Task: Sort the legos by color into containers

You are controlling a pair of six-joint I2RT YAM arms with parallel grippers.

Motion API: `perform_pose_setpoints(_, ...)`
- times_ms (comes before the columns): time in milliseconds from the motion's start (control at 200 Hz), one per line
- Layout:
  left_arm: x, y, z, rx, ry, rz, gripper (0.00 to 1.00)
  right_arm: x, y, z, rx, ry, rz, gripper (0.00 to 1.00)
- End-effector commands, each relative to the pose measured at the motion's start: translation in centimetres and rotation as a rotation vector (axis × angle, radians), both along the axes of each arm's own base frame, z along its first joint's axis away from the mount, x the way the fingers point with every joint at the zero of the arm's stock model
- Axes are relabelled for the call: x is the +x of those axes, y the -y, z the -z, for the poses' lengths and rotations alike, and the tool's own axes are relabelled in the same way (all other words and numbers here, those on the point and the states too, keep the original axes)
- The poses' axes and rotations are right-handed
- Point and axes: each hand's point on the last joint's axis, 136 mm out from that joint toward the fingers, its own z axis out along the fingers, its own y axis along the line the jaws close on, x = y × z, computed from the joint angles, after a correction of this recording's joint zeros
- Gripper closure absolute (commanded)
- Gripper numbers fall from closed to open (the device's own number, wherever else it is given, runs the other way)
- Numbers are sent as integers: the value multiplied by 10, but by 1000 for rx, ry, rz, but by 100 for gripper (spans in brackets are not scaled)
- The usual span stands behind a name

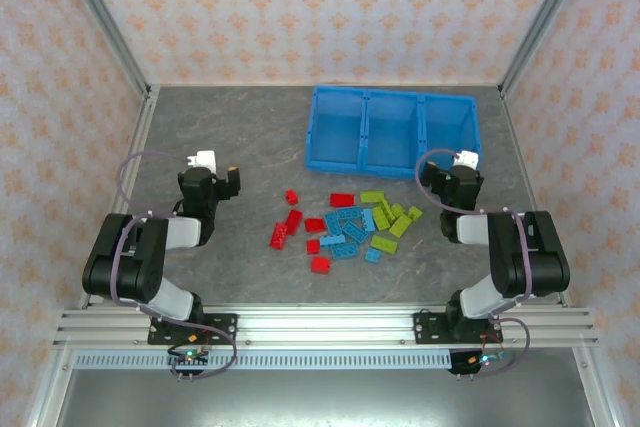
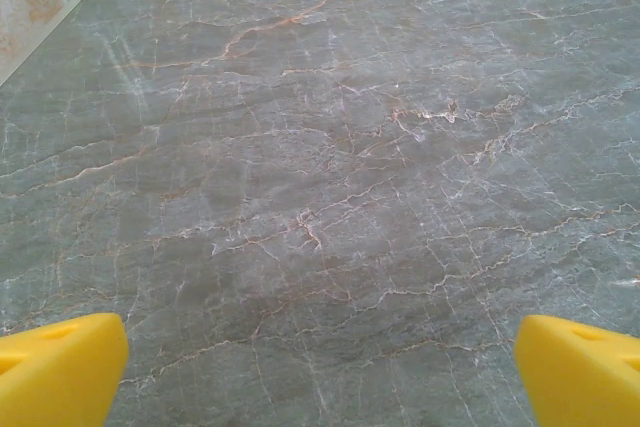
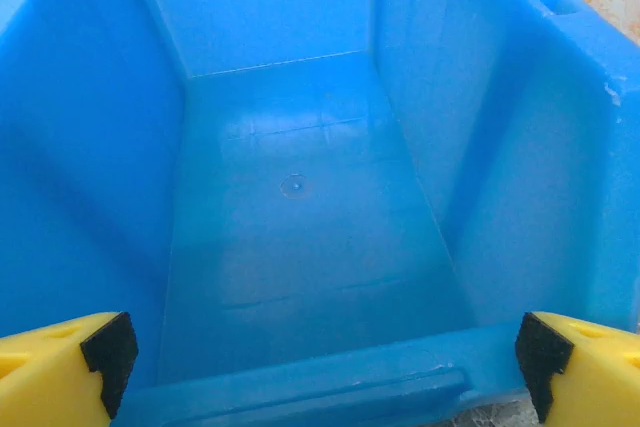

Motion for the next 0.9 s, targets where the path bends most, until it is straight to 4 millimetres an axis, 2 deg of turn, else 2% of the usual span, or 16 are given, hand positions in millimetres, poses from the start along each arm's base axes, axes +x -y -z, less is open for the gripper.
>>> perform_pose_setpoints(0, 5, -2, -14, 14, 43, -9, 0, 3, -3, -6, -4, 15, -16, 1)
perform_pose_setpoints(485, 5, -2, -14, 14, 42, -10, 0, 3, -2, -6, -2, 16, -16, 1)
perform_pose_setpoints(561, 6, 0, -16, 14, 45, -1, 0, 1, 2, -17, -14, 19, 15, 1)
perform_pose_setpoints(631, 7, 6, -23, 22, 36, 33, 0, -7, 13, -42, -24, -16, 122, 1)
perform_pose_setpoints(691, 3, 9, -34, 41, 30, 32, 0, -22, 25, -63, 76, -33, 255, 1)
perform_pose_setpoints(716, 0, 11, -39, 42, 25, 29, 0, -26, 21, -76, 139, -31, 266, 0)
perform_pose_setpoints(741, -2, 13, -43, 42, 19, 30, 0, -31, 17, -73, 178, -62, 269, 0)
perform_pose_setpoints(751, -3, 14, -45, 41, 18, 31, 0, -32, 15, -82, 206, -45, 265, 0)
perform_pose_setpoints(766, -5, 16, -49, 41, 16, 35, 0, -36, 9, -86, 252, -58, 262, 0)
perform_pose_setpoints(821, -10, 24, -60, 29, 8, 45, 0, -44, -8, -88, 352, -111, 232, 1)
perform_pose_setpoints(891, -16, 46, -82, -4, 20, 90, 0, -57, -32, -88, 418, -211, 191, 1)
